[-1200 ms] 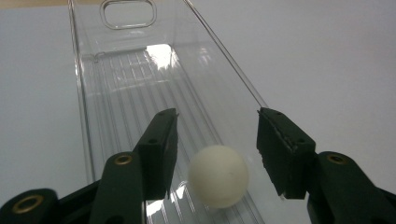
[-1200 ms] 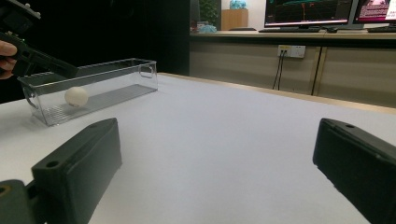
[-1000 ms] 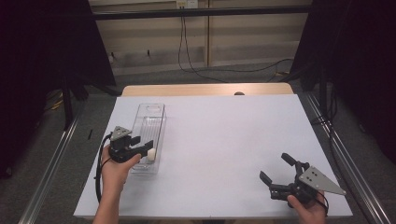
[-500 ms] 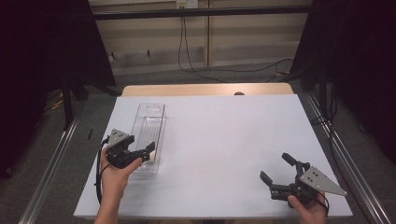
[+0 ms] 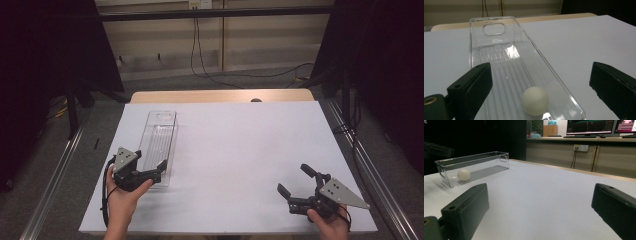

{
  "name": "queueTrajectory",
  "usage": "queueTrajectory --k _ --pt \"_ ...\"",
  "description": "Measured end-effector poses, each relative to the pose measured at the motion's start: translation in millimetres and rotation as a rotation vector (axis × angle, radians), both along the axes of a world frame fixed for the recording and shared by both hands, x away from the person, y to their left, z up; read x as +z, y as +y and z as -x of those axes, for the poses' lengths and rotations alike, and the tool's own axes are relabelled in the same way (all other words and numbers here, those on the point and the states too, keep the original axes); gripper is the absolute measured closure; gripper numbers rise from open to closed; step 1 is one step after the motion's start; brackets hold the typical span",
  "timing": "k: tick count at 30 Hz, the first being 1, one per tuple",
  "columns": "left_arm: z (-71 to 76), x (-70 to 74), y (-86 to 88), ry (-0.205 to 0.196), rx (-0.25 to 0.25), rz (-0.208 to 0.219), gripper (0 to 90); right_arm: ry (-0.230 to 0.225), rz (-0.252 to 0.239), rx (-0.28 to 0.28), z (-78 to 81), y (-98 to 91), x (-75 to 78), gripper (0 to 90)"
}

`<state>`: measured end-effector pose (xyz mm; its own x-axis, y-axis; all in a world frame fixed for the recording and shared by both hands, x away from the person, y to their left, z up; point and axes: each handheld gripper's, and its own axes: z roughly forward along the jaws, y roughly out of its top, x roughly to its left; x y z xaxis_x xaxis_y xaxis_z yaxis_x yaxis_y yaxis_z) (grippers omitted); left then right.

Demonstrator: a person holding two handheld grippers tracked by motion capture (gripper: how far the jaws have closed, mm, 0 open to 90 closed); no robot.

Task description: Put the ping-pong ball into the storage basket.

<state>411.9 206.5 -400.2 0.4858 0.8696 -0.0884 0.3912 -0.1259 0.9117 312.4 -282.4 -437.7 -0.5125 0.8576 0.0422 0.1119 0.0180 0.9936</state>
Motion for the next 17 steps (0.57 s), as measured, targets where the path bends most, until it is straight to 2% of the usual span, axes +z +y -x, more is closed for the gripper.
queueTrajectory --k 4,6,8,12,13,14,16,17 --pt "7.2 -0.9 0.1 -0.022 -0.008 0.016 4.2 0.001 -0.004 -0.001 -0.2 -0.1 -0.3 0.7" --pt "11.4 -1.8 0.5 -0.031 -0.011 0.004 4.2 0.001 -0.005 -0.001 -0.1 -0.1 -0.2 0.7" --pt "15.5 -3.6 0.3 -0.044 -0.011 0.016 4.2 0.001 -0.005 -0.001 0.0 -0.1 -0.2 0.7" --pt "23.5 -7.1 -0.4 -0.073 -0.012 0.003 3.9 0.0 -0.003 -0.001 -0.5 0.6 -0.4 0.7" --pt "24.6 -8.0 -1.6 -0.08 -0.014 0.014 3.9 0.0 -0.003 -0.001 -0.5 0.6 -0.4 0.7" --pt "25.4 -8.1 -0.8 -0.082 -0.038 0.005 3.7 -0.002 -0.001 -0.001 -0.6 0.5 -0.4 0.7" --pt "26.4 -9.1 -1.9 -0.092 -0.028 0.017 3.7 0.001 0.0 -0.001 -0.4 0.6 -0.2 0.7" --pt "27.3 -9.2 -1.4 -0.092 -0.026 0.004 3.6 -0.001 0.001 -0.002 -0.6 0.6 -0.3 0.7"
